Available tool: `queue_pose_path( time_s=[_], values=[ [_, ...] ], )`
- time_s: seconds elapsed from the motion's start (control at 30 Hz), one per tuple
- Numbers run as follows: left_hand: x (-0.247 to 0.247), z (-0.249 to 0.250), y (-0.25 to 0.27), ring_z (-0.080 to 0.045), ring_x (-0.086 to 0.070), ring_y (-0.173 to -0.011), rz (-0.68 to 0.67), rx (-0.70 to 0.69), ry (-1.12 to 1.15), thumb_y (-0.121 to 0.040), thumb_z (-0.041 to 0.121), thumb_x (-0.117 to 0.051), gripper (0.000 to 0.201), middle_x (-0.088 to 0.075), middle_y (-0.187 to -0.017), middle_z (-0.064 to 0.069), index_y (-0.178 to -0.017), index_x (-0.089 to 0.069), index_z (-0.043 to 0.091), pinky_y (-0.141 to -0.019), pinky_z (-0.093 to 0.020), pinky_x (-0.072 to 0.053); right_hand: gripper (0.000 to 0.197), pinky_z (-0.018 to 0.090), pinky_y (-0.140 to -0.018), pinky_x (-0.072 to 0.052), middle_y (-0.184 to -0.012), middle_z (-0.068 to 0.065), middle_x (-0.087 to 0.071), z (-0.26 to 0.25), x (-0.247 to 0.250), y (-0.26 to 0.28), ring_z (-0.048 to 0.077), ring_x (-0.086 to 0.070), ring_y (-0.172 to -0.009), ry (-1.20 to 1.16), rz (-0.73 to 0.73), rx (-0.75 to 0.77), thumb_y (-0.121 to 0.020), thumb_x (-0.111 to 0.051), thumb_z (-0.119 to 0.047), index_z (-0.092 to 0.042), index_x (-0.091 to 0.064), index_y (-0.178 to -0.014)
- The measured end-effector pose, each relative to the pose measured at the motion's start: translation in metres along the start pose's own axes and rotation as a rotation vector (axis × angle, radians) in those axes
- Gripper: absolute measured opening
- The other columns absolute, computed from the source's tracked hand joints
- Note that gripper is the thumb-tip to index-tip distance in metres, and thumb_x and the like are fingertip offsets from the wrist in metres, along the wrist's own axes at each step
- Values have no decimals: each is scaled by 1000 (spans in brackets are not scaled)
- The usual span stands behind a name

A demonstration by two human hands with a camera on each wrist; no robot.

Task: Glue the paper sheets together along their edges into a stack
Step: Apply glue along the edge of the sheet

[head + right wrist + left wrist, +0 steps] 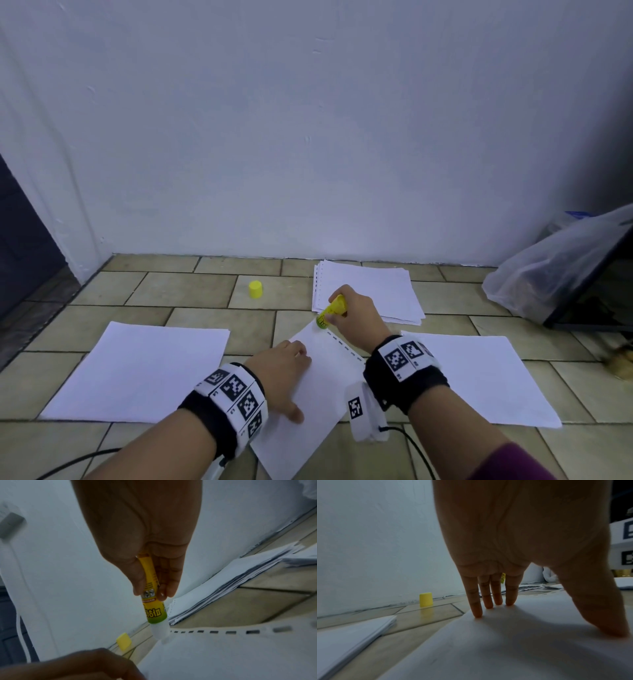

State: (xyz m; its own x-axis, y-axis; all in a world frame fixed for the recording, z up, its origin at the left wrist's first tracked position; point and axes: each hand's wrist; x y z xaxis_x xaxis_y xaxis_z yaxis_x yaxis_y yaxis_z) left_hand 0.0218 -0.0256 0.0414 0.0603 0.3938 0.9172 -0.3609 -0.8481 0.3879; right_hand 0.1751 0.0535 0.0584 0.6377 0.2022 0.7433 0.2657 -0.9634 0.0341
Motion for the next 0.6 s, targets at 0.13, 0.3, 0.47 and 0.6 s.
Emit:
queue_pose_path(
  time_s=[0.13,0.3,0.47,0.6],
  values=[
    [0,0,-1,-21,-26,-136,-2,1,-4,-78,51,-71,88,-24,-149,-4,-146,-30,12,-108,-35,-34,24,23,-57,-39,-99,9,-52,-4,-5,-2,21,-50,-79,51,-68,10,-91,-58,-14,-12,-49,-113],
    [-2,-1,-3,-20,-28,-135,7,3,-3,-77,52,-72,89,-26,-147,-4,-145,-32,12,-108,-35,-34,27,25,-71,-40,-105,9,-57,0,8,10,20,-51,-89,179,-139,39,-93,-55,-11,-9,-47,-119],
    [-1,-4,-4,-21,-29,-134,-20,-10,-32,-81,48,-70,83,-26,-147,-5,-145,-32,11,-108,-38,-35,24,23,-59,-41,-104,7,-52,16,29,33,20,-50,-82,285,-222,34,-93,-55,-13,-13,-46,-116],
    [2,-4,-5,-23,-30,-133,-43,-23,-80,-88,36,-66,72,-27,-147,-7,-145,-31,11,-107,-40,-36,25,23,-68,-40,-113,7,-53,26,44,47,17,-49,-86,337,-267,26,-93,-57,-16,-14,-46,-116]
  ],
)
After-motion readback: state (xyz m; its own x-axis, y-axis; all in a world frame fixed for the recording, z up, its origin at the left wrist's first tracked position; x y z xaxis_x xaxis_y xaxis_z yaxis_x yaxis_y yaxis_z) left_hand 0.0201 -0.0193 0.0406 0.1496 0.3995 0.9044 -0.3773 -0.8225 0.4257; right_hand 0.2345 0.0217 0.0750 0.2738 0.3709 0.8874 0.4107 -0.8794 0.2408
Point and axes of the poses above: each hand's wrist, its own y-axis away from the middle knuckle, its own x-axis out of the back of the hand, z = x × y
